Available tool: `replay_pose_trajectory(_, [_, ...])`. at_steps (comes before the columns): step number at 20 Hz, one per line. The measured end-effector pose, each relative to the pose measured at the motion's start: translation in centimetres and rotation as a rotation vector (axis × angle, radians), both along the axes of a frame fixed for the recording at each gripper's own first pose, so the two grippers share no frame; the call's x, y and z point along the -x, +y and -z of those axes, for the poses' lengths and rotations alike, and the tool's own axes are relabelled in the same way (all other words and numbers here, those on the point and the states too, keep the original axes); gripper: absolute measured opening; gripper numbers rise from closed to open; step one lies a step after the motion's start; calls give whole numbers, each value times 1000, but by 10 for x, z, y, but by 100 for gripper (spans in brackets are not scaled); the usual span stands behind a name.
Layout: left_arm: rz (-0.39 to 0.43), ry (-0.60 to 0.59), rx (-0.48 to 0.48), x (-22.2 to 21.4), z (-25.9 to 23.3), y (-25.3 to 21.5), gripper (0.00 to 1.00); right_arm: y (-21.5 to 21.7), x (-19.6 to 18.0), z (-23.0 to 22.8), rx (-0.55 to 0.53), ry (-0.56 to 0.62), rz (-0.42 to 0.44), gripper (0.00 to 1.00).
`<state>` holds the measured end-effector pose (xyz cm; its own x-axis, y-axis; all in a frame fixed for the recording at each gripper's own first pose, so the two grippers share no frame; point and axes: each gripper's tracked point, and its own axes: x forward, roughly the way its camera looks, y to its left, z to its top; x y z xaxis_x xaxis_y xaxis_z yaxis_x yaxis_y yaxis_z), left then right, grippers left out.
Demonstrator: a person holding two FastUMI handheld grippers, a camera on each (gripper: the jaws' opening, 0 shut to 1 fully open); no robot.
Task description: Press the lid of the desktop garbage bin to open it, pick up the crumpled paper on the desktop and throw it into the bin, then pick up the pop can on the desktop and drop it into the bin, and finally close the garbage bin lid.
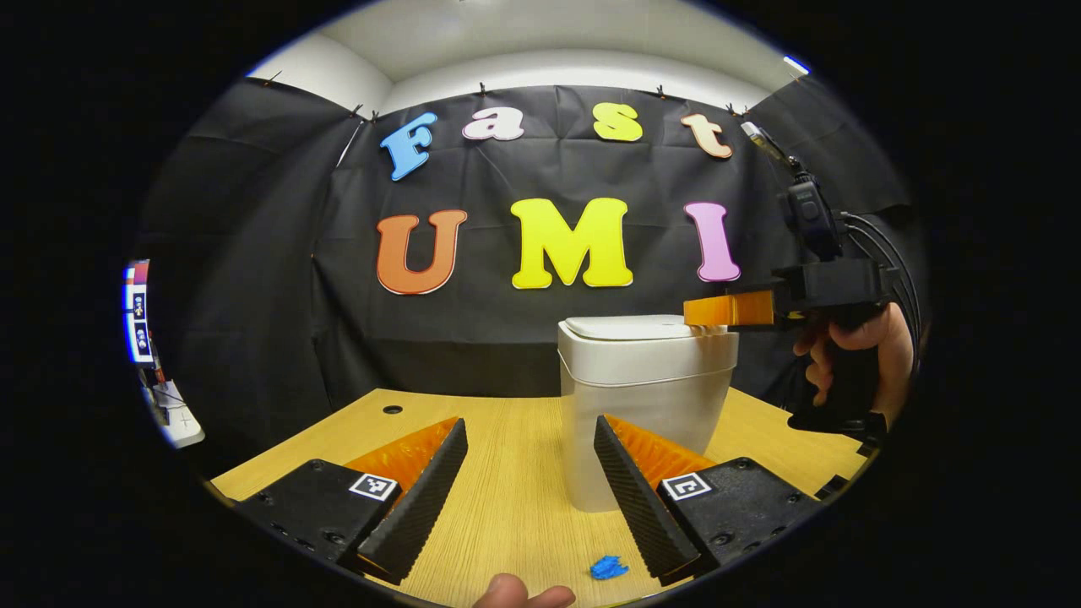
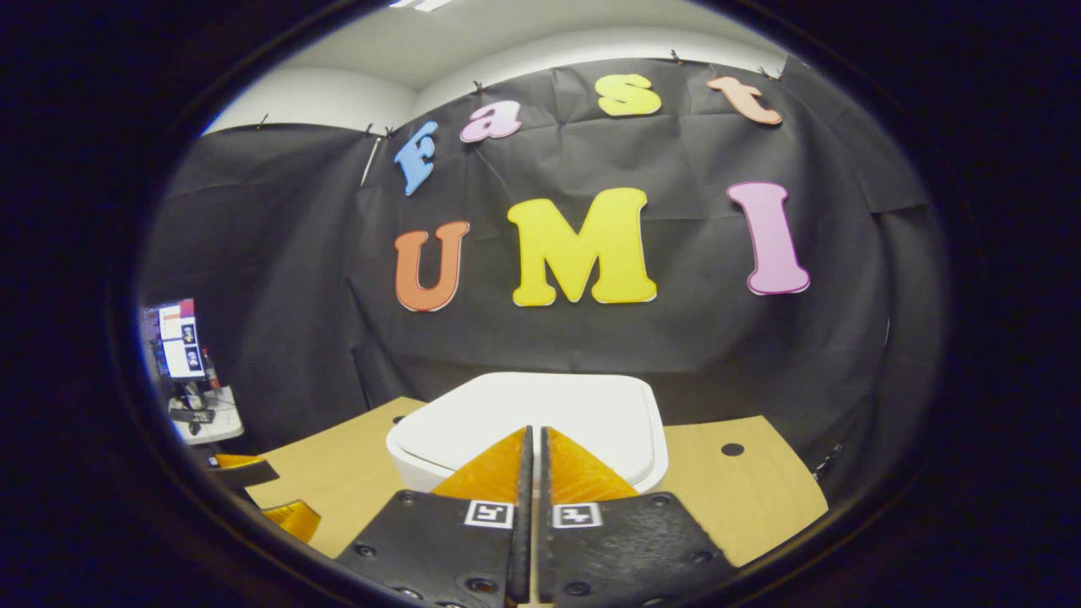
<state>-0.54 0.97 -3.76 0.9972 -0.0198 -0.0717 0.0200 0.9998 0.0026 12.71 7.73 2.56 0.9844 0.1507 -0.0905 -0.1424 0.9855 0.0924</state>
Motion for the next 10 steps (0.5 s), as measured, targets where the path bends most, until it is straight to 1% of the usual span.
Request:
replay_pose_trajectory(1, [-1,-4,-7,1,-1,0,98,-7,4,-9,-10,-34,4,47])
replay_pose_trajectory(2, [-6,-8,-14,2,-2,1,98,-6,3,-14,-25,-57,7,64])
replay_pose_trajectory(3, [-11,-10,-20,4,-3,2,98,-8,9,-23,-39,-85,10,67])
replay_pose_trajectory(4, [-14,-12,-21,3,-3,0,98,-12,13,-29,-40,-113,14,67])
replay_pose_trajectory(5, [-13,-11,-17,2,-4,-2,98,-17,15,-33,-23,-129,27,76])
replay_pose_trajectory(7, [-5,-13,-10,4,-5,-6,98,-19,21,-31,9,-142,33,88])
replay_pose_trajectory(9, [-1,-14,-7,5,-4,-11,98,-18,26,-30,-2,-146,18,92])
replay_pose_trajectory(10, [0,-11,-8,5,-3,-14,98,-19,30,-28,-6,-147,15,92])
